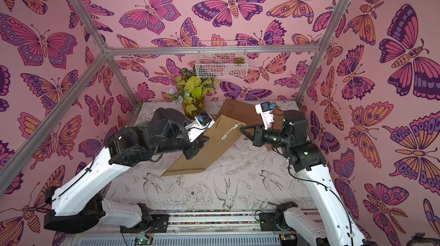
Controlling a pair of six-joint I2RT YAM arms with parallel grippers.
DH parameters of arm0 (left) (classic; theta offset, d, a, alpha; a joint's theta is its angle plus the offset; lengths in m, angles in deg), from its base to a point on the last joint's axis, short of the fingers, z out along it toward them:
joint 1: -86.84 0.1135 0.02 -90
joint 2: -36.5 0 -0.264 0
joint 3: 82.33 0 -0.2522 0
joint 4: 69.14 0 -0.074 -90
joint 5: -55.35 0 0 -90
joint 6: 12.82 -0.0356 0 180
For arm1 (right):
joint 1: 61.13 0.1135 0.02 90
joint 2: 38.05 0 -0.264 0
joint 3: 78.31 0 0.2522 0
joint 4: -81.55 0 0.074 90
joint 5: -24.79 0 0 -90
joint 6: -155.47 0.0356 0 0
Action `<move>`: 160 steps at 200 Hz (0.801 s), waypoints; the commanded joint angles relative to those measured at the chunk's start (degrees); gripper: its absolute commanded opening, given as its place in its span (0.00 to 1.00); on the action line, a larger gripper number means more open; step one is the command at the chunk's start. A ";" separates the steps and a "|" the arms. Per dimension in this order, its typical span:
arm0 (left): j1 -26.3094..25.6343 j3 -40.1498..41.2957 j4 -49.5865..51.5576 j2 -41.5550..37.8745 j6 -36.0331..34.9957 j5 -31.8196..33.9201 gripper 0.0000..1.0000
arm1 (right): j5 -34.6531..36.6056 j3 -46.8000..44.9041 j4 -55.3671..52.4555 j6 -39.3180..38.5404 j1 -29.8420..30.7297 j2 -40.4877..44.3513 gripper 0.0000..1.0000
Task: Open the file bag
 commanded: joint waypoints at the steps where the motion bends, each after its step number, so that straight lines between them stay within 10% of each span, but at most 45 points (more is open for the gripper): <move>1: -0.34 1.02 -1.71 0.53 0.18 0.49 0.02 | 2.39 2.69 -3.95 -2.53 0.17 0.00 0.00; 160: -1.98 2.43 -1.76 1.80 -0.63 3.51 0.02 | -2.39 7.69 -6.39 -1.36 0.27 -1.17 0.00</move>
